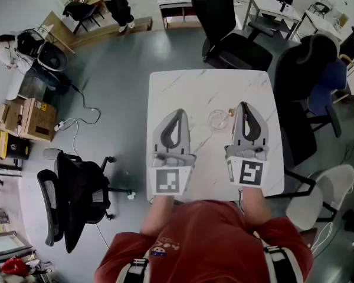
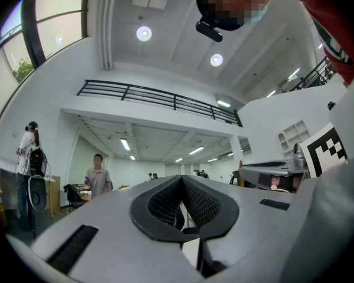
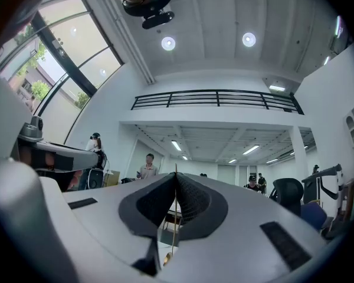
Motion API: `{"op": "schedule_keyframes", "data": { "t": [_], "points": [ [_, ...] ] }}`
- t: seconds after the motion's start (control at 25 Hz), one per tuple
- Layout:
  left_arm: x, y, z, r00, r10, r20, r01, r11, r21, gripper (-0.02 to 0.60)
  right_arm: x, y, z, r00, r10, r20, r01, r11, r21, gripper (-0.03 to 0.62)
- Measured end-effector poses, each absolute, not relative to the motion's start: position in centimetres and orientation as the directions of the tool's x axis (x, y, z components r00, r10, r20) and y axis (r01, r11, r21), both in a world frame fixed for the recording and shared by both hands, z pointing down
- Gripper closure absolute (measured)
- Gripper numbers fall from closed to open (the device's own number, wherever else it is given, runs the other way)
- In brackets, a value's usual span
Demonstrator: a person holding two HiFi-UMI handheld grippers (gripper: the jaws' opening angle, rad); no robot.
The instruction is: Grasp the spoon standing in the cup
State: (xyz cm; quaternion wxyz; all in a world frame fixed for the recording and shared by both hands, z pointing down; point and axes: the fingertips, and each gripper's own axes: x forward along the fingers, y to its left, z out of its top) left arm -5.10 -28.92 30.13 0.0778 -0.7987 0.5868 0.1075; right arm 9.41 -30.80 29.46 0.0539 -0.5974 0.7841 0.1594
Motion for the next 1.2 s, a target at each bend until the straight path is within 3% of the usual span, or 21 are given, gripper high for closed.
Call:
{"op": "schedule_keyframes", "data": {
  "t": [0.36,1.2],
  "points": [
    [-5.3,-28.7,30.0,0.258,-0.925,-0.279,-0.963,-0.271,0.006,0.572,8.7,-29.9,29.1,-0.309,-0.885,-0.347,-0.948,0.257,0.189,0.577],
    [-5.2,-29.0,30.1,0.254,-0.929,-0.271,-0.964,-0.267,0.014,0.572,8.5,-30.1,29.3,-0.318,-0.882,-0.348,-0.944,0.263,0.198,0.577]
  ]
}}
